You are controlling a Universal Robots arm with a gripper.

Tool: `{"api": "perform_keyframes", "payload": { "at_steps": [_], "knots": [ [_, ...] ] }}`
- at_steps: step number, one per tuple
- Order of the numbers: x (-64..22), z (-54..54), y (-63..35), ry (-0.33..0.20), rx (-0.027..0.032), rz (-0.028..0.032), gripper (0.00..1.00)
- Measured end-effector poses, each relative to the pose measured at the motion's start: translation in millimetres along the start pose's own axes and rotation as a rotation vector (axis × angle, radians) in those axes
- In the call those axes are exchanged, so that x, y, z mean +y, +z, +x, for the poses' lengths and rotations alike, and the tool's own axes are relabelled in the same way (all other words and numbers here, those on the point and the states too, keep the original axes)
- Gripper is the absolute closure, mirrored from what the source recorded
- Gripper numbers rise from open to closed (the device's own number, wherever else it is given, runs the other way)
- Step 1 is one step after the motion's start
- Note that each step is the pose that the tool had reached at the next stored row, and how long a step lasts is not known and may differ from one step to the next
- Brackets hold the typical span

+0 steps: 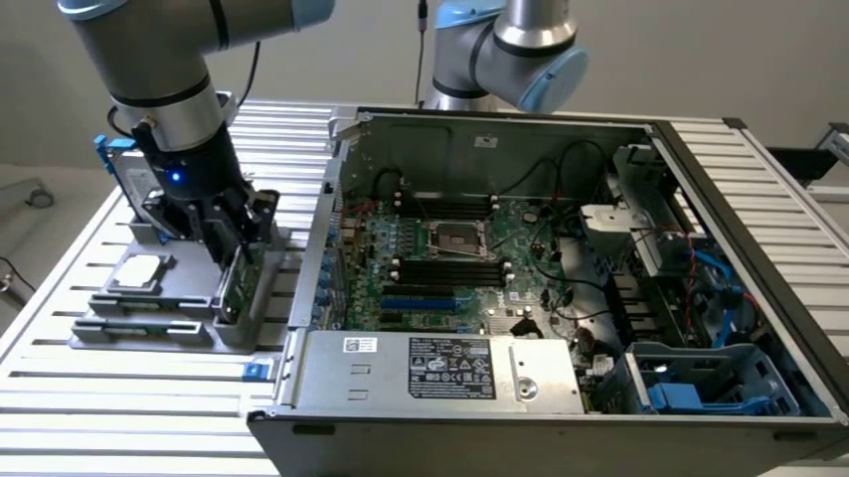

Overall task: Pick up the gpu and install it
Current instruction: 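Pick up the gpu and move the gpu toward the slot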

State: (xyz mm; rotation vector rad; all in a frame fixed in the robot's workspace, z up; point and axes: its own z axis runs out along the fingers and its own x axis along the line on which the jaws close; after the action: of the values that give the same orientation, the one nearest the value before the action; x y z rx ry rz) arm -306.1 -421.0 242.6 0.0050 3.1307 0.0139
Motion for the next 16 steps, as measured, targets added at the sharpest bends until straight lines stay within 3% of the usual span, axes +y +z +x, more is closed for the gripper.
{"api": "perform_keyframes", "payload": {
  "at_steps": [1, 3, 4, 16],
  "knots": [
    [0.0, 0.0, 0.1, 0.000, 0.0000, 0.0003, 0.61],
    [0.0, 0.0, 0.3, 0.000, -0.0002, 0.0013, 0.61],
    [0.0, 0.0, 0.4, 0.000, -0.0002, 0.0021, 0.68],
    [0.2, -0.7, 0.4, -0.010, -0.0028, 0.0077, 0.68]
  ]
}}
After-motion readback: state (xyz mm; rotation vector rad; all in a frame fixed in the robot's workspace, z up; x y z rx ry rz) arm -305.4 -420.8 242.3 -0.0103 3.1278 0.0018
